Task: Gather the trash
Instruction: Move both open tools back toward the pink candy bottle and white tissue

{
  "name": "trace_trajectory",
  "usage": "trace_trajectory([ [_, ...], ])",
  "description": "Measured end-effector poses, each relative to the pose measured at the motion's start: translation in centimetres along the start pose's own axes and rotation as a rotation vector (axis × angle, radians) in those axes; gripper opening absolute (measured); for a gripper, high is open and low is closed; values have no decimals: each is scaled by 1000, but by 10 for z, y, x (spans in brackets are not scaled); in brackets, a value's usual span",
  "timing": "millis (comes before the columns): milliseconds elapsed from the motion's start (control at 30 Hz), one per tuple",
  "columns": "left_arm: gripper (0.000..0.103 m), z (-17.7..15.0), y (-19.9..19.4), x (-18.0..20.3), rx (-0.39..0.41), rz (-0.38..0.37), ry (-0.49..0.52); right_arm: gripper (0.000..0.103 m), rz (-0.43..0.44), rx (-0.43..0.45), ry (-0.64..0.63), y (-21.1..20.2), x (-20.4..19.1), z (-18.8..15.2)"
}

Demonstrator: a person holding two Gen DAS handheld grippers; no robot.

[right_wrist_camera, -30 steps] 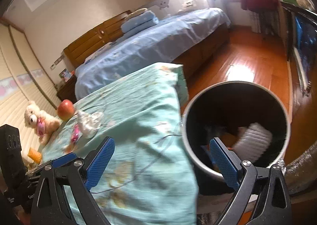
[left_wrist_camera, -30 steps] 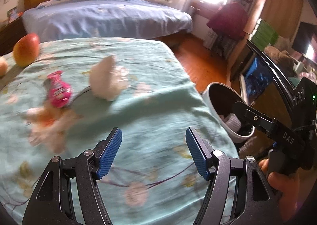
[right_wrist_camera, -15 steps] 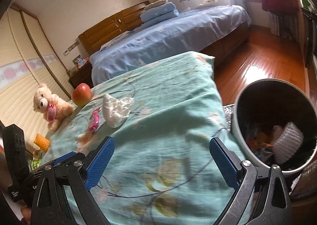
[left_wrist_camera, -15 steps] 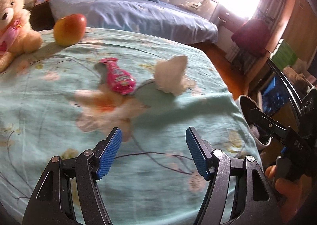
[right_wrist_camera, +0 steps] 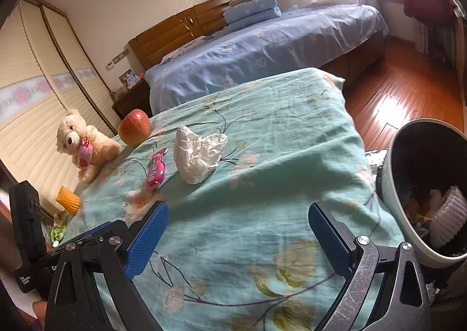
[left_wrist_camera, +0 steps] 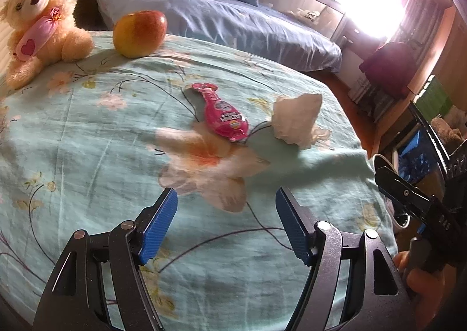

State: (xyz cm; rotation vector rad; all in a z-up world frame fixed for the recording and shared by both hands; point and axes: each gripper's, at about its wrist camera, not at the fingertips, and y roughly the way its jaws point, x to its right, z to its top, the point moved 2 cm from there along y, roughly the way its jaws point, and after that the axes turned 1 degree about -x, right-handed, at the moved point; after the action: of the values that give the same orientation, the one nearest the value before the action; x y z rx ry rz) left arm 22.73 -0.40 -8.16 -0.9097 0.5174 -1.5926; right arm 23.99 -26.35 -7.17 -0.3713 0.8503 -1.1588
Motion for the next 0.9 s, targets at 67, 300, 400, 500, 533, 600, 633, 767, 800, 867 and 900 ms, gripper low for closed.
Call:
trace_trajectory([
  [67, 71, 0, 2, -1, -5, 3, -1, 97, 5, -4, -6, 3, -2, 1],
  [300, 71, 12, 16, 0, -15, 19, 14, 97, 17, -25, -38, 18, -10, 7],
  [400, 71, 22, 25, 3, -17, 32, 31, 97, 17, -30, -30, 22, -9, 11],
  [500, 72, 35, 37, 7, -24, 39, 42, 97, 16, -32, -25, 25, -7, 14],
  [533, 72, 39, 41, 8, -29, 39, 45, 97, 16, -32, -25, 26, -7, 15],
  [600, 71, 49, 53, 10, -38, 58, 61, 97, 14, -32, -24, 28, -7, 17],
  [633, 71, 52, 58, 10, -42, 68, 66, 97, 16, -32, -22, 29, -6, 18],
  [767, 71, 62, 73, 8, -47, 128, 90, 97, 21, -36, -9, 34, -6, 20],
  [800, 71, 62, 74, 7, -44, 136, 91, 97, 23, -38, -8, 36, -6, 21],
  [867, 71, 64, 71, -1, -34, 155, 79, 97, 27, -39, -10, 37, -8, 21],
  [900, 71, 63, 68, -6, -31, 159, 72, 97, 28, -38, -12, 38, -9, 22],
])
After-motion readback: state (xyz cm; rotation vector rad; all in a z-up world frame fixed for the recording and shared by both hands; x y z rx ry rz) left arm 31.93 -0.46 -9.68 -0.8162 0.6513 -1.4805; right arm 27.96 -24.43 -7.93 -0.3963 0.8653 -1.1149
